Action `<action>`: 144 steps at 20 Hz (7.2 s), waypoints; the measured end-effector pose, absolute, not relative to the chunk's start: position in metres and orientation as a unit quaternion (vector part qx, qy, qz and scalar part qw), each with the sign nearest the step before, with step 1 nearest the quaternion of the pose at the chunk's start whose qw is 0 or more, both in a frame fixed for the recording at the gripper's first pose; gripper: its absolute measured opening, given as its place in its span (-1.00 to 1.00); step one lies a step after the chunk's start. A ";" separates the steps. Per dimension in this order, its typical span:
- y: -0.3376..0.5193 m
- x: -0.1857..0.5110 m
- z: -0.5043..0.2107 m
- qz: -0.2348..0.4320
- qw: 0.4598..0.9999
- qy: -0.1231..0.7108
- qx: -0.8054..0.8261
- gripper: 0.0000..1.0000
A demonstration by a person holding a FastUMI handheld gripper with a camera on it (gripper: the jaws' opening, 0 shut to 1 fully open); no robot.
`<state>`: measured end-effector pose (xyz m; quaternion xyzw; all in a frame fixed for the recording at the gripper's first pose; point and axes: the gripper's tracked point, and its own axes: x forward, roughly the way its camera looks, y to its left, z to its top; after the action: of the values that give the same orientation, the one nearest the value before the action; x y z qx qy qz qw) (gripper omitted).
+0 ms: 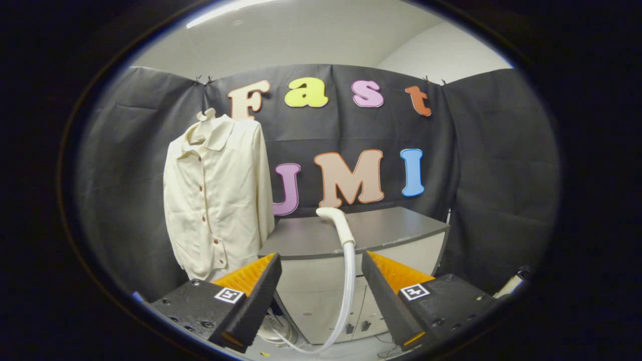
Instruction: Iron the clothes twice with a garment steamer, once on the left side and once on the right side.
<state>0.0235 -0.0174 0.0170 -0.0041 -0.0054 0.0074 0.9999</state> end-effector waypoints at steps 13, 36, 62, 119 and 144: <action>-0.025 0.091 0.044 0.045 0.999 0.013 -0.005 0.93; -0.044 0.350 0.090 0.044 0.985 0.169 -0.011 0.91; -0.042 0.351 0.094 0.100 0.981 0.169 -0.013 -0.14; 0.436 0.257 0.021 0.029 0.994 0.092 -0.049 -0.14; 0.429 0.289 -0.184 0.031 0.965 0.240 -0.104 -0.12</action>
<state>0.2890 0.4290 -0.1838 -0.1042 0.2399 0.0314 0.9647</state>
